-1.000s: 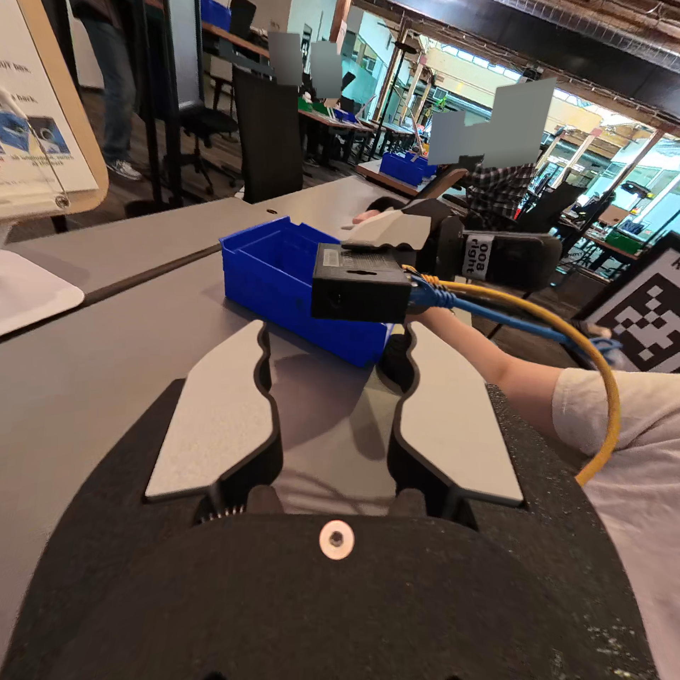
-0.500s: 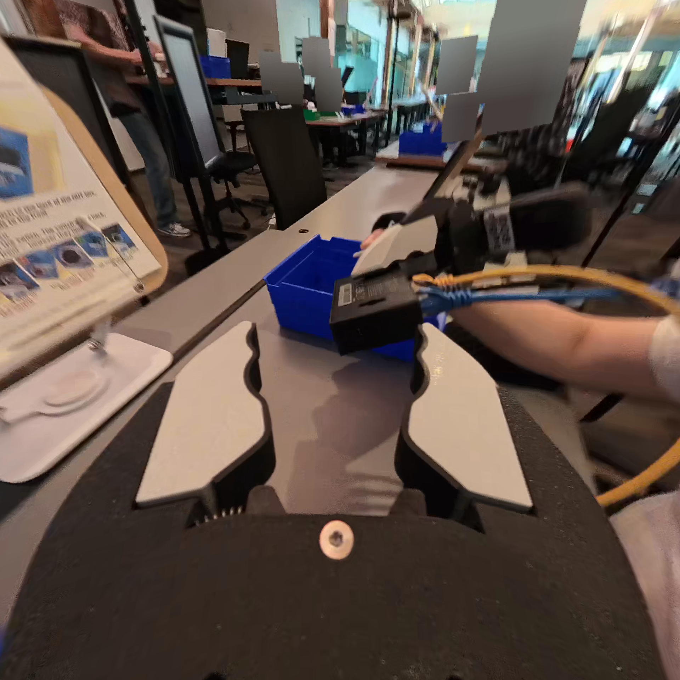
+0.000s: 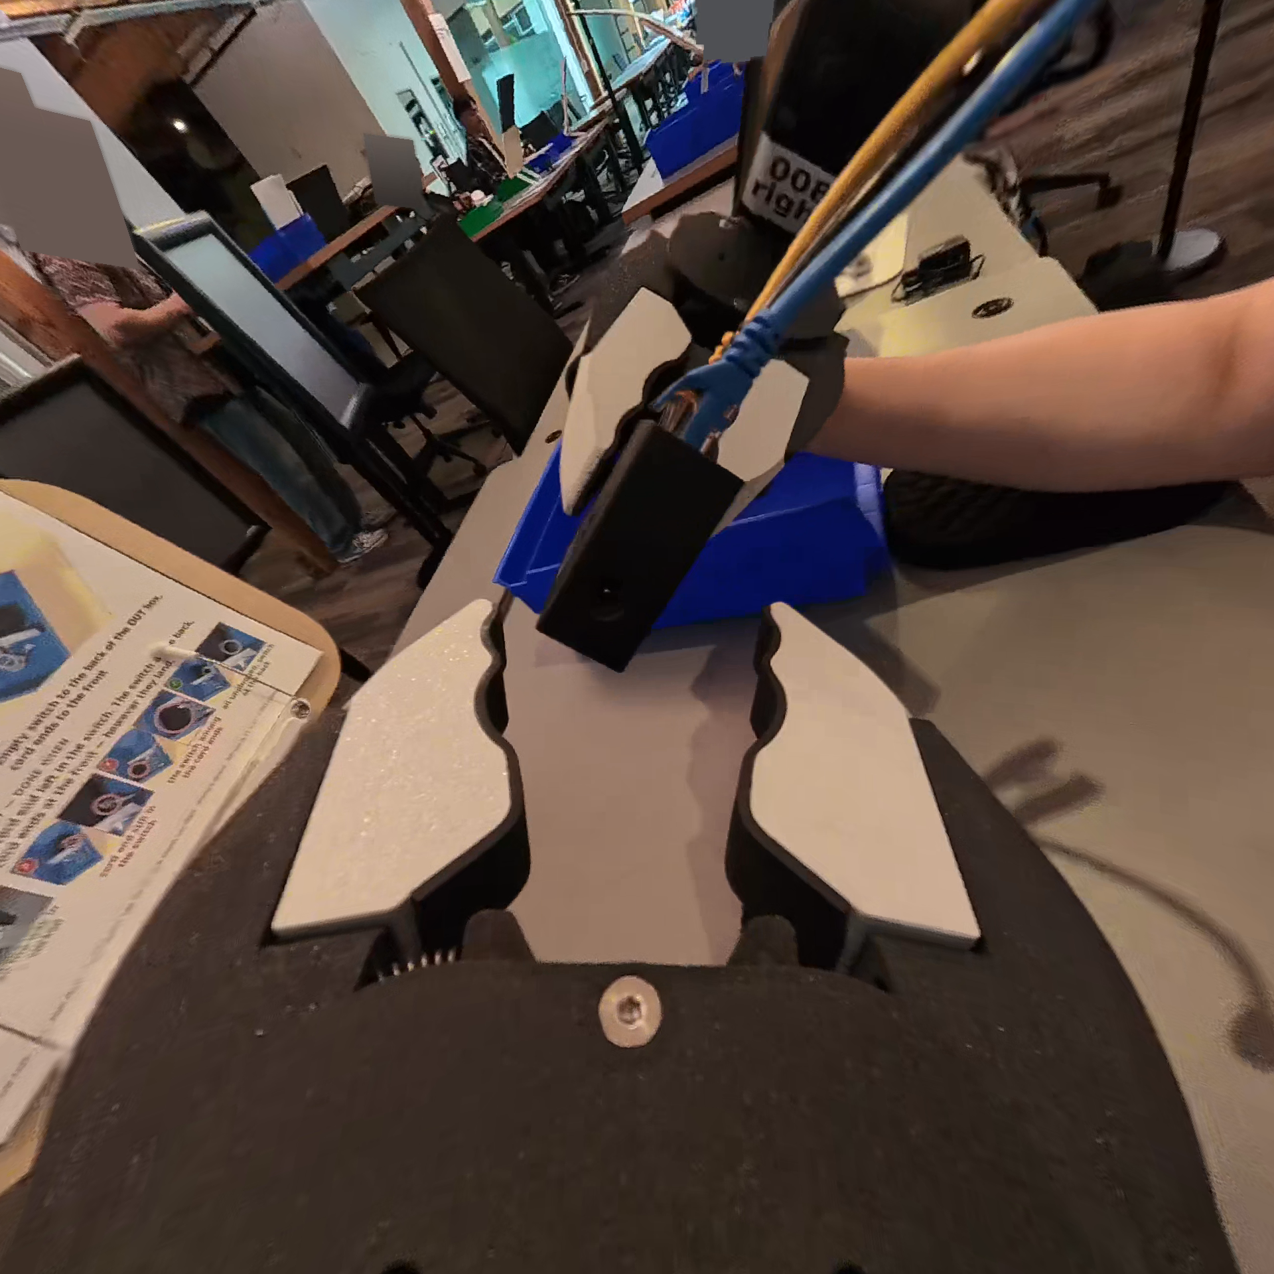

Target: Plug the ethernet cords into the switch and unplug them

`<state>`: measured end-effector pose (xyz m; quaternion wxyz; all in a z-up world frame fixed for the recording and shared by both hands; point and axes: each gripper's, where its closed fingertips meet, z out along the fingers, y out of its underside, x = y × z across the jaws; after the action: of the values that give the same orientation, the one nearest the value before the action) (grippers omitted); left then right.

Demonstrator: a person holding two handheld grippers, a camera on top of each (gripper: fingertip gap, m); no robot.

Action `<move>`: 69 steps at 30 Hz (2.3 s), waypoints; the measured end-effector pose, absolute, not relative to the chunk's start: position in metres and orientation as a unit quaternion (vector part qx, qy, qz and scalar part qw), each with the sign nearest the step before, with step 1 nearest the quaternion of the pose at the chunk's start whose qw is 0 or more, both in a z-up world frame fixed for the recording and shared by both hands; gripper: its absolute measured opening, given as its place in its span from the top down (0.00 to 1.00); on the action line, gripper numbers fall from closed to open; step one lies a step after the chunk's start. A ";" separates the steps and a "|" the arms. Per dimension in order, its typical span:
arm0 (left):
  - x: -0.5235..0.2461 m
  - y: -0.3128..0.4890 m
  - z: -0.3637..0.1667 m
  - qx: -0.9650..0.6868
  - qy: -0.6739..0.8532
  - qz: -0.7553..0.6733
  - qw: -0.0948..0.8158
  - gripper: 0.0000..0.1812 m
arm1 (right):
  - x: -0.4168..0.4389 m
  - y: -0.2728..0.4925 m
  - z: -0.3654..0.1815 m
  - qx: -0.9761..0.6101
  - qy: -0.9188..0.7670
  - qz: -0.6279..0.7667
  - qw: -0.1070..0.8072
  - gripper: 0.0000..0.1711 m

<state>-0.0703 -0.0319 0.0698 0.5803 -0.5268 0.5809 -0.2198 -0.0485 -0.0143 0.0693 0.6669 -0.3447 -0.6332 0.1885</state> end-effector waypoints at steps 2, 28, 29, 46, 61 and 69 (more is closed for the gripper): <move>-0.070 -0.032 0.070 -0.513 0.582 -0.203 0.597 0.64 | -0.051 -0.015 0.063 -0.352 -0.643 0.204 0.649 0.83; -0.066 -0.040 0.044 -0.446 0.632 -0.122 0.621 0.84 | -0.068 -0.027 0.034 -0.368 -0.675 0.239 0.593 0.83; -0.066 -0.040 0.043 -0.446 0.634 -0.124 0.619 0.84 | -0.068 -0.027 0.033 -0.369 -0.676 0.240 0.591 0.84; -0.066 -0.032 0.030 -0.462 0.642 -0.103 0.604 0.84 | -0.069 -0.027 0.027 -0.376 -0.683 0.235 0.580 0.84; -0.065 -0.036 0.035 -0.468 0.635 -0.107 0.605 0.84 | -0.068 -0.030 0.030 -0.382 -0.678 0.248 0.577 0.84; -0.063 -0.037 0.034 -0.462 0.639 -0.103 0.607 0.84 | -0.070 -0.032 0.028 -0.381 -0.681 0.261 0.569 0.84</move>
<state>-0.0633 -0.0369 0.0337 0.6067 -0.4617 0.6388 -0.1032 -0.0698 -0.0319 0.0281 0.5685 -0.3814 -0.6806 0.2608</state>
